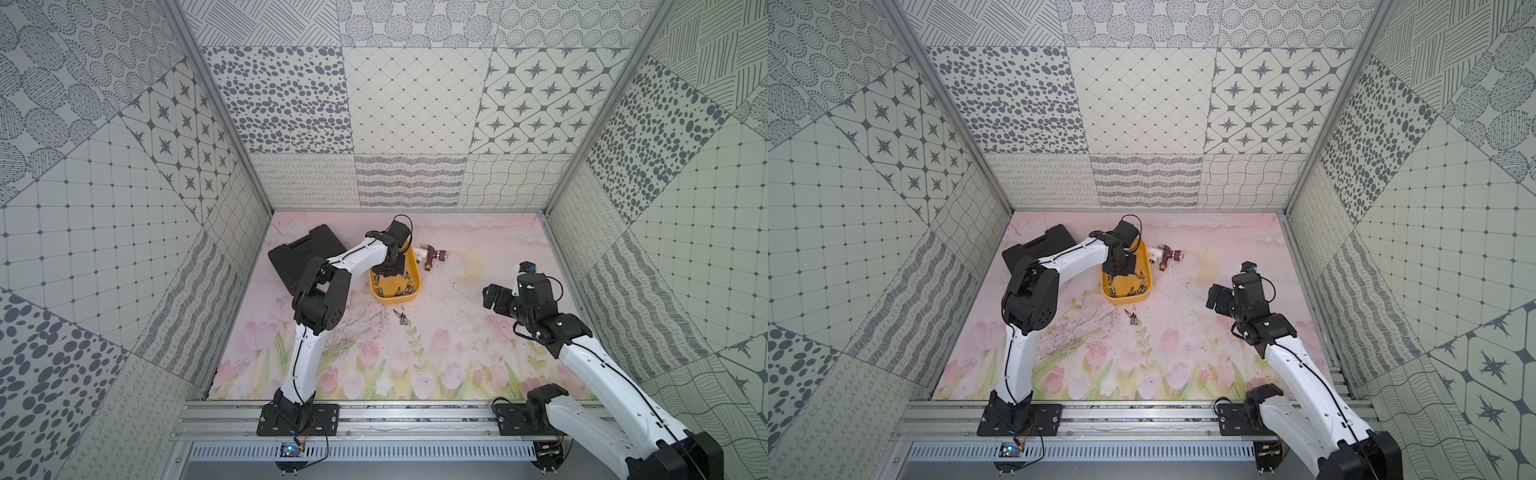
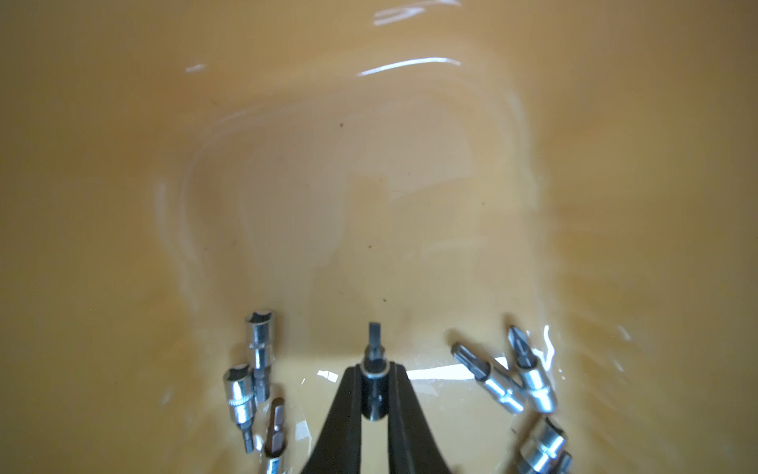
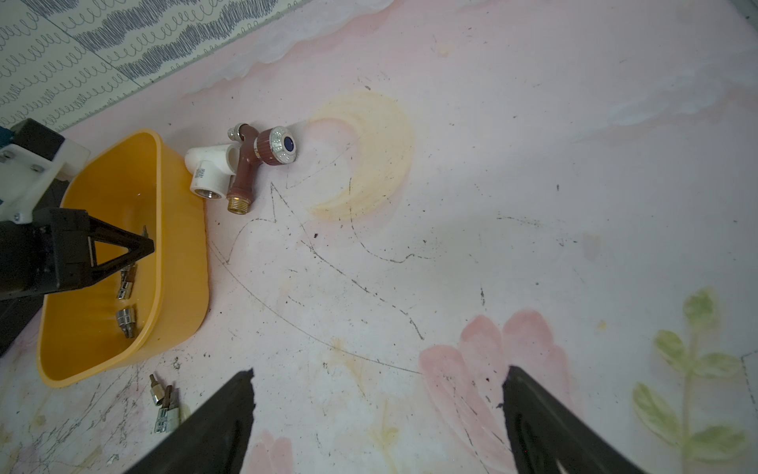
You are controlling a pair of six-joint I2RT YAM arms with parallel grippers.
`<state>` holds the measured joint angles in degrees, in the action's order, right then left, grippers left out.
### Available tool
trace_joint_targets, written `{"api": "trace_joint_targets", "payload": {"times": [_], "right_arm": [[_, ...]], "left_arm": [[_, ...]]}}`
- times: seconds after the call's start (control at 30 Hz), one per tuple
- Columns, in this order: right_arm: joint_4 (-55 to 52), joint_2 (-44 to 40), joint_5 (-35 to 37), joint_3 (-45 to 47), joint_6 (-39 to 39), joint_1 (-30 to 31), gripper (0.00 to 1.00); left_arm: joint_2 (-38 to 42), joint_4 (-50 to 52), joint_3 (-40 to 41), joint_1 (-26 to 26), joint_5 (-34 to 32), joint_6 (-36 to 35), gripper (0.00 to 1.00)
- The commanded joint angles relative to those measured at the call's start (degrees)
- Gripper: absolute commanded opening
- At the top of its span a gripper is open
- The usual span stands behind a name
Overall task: Put the bit on the desktop into the storage box
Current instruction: Place the screwdriver bit in the storage box, then pick up the screwdriver bit from the center of the board.
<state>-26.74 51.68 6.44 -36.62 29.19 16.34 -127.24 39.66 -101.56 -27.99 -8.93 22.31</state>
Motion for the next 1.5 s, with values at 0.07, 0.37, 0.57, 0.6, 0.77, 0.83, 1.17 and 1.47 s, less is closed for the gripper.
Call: {"api": "trace_joint_targets", "payload": {"times": [0.07,0.37,0.57,0.6,0.77,0.83,1.17,1.47], "right_arm": [[1.64,-0.44,-0.43,-0.73,0.07,-0.34,0.97],[1.68,-0.93,-1.16,-0.81,0.17,-0.34,0.97],[1.56,-0.93,-3.53,-1.21,-0.33,-0.34,0.97],[1.52,-0.86,-4.16,-1.38,-0.6,-0.39,0.97],[1.16,-0.74,-6.4,-2.06,-0.46,-0.34,0.97],[1.17,-0.68,-7.54,-2.26,-0.24,-0.34,0.97],[2.1,2.91,-13.36,-3.43,2.66,0.25,0.97],[3.29,7.99,-12.12,-5.61,3.07,6.34,0.94]], "left_arm": [[0.72,1.93,-0.75,0.3,0.49,-1.47,0.09],[3.59,1.87,0.4,0.3,0.4,-1.4,0.38],[7.96,1.27,3.09,0.3,0.54,-1.13,0.57],[9.08,0.86,3.92,0.31,0.64,-0.98,0.59],[16.34,-2.21,9.7,0.3,0.52,0.32,0.71],[19.6,-3.16,12.08,0.34,0.32,0.74,0.75],[38.06,-10.72,26.01,0.29,0.35,2.41,0.91],[53.28,-15.22,37.67,0.56,-7.0,5.99,0.99]]}}
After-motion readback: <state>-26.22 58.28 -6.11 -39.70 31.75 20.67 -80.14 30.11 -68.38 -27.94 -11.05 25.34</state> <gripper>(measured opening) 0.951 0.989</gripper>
